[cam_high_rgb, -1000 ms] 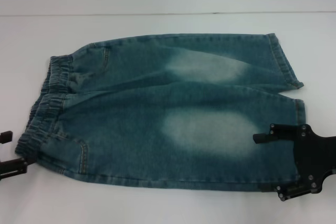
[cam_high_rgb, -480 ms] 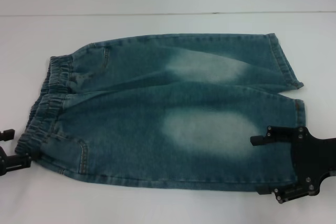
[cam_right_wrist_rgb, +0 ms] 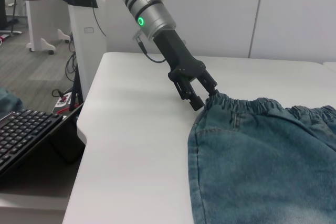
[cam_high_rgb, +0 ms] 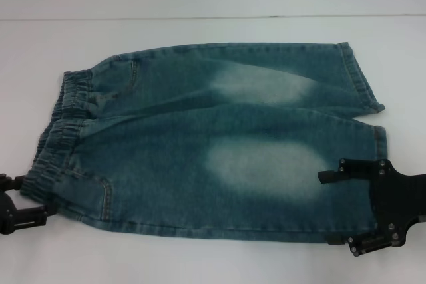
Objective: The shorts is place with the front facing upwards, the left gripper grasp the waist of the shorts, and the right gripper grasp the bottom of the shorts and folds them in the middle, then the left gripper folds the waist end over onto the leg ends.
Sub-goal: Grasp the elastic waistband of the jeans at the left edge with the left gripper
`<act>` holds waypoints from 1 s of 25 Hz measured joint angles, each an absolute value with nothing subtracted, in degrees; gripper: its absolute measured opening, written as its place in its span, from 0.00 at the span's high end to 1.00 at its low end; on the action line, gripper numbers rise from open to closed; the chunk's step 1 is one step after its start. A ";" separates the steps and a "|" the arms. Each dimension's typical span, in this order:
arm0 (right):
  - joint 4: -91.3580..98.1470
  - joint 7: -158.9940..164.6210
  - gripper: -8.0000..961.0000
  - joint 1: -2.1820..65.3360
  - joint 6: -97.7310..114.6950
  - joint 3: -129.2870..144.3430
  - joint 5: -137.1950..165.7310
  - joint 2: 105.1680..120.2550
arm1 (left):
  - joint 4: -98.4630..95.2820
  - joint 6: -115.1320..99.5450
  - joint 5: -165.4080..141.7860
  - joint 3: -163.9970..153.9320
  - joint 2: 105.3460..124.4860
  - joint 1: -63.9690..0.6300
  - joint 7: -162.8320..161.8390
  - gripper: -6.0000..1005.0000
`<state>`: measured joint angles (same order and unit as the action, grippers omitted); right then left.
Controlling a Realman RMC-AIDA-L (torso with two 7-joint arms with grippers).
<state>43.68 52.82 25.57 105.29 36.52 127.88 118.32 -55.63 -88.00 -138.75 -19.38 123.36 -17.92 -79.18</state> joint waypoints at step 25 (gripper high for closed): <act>43.63 52.97 0.02 25.04 104.31 36.21 127.57 118.66 | -54.49 -90.07 -137.69 -19.69 123.48 -19.25 -76.90 0.63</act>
